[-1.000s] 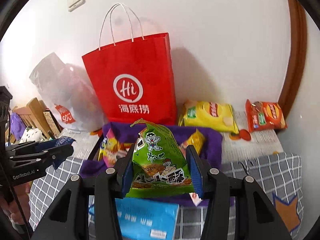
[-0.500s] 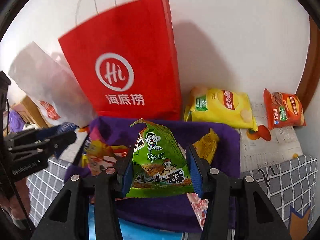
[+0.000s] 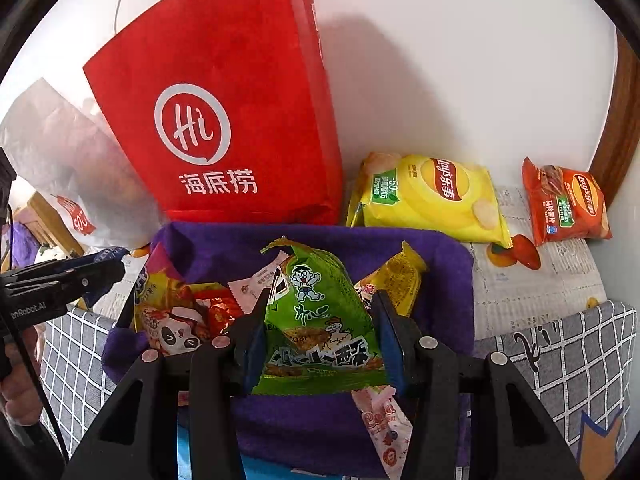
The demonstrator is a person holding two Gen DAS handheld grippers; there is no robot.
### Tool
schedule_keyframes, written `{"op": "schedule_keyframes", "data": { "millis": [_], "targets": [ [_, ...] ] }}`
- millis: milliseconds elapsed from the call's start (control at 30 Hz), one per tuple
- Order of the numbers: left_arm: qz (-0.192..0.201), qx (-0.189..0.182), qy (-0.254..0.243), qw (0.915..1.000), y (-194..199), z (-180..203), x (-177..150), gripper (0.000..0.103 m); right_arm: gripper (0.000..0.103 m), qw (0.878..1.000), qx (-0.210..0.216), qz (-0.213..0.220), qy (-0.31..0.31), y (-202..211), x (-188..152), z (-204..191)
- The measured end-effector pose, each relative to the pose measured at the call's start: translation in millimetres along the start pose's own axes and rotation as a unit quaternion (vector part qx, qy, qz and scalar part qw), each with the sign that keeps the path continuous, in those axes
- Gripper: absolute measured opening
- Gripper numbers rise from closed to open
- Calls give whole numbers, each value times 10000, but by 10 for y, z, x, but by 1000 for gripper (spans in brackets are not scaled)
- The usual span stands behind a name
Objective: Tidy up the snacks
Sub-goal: 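Carry green bag and blue packet up over the purple towel, then open both tools to drop green bag and blue packet onto towel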
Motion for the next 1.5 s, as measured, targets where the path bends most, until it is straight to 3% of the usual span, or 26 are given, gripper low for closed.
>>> {"op": "schedule_keyframes", "data": {
  "millis": [467, 767, 1033, 1500],
  "targets": [
    [-10, 66, 71, 10000, 2, -12, 5, 39, 49, 9997, -224, 130, 50, 171, 44, 143],
    [-120, -42, 246, 9996, -41, -58, 0, 39, 49, 9999, -13, -21, 106, 78, 5, 80],
    [-299, -404, 180, 9986, -117, 127, -85, 39, 49, 9989, 118, -356, 279, -136, -97, -63],
    [-437, -385, 49, 9983, -251, 253, -187, 41, 49, 9984, 183, -383, 381, -118, -104, -117]
  ]
}}
Point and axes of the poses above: each gripper's, at about its wrist camera, not at the fingertips, and y roughly against the way its jaws point, z to its right, x to its top, the point moved 7 cm from there along -y, roughly the way its jaws point, and after that the axes turned 8 degrees about y, right-handed, at the moved point
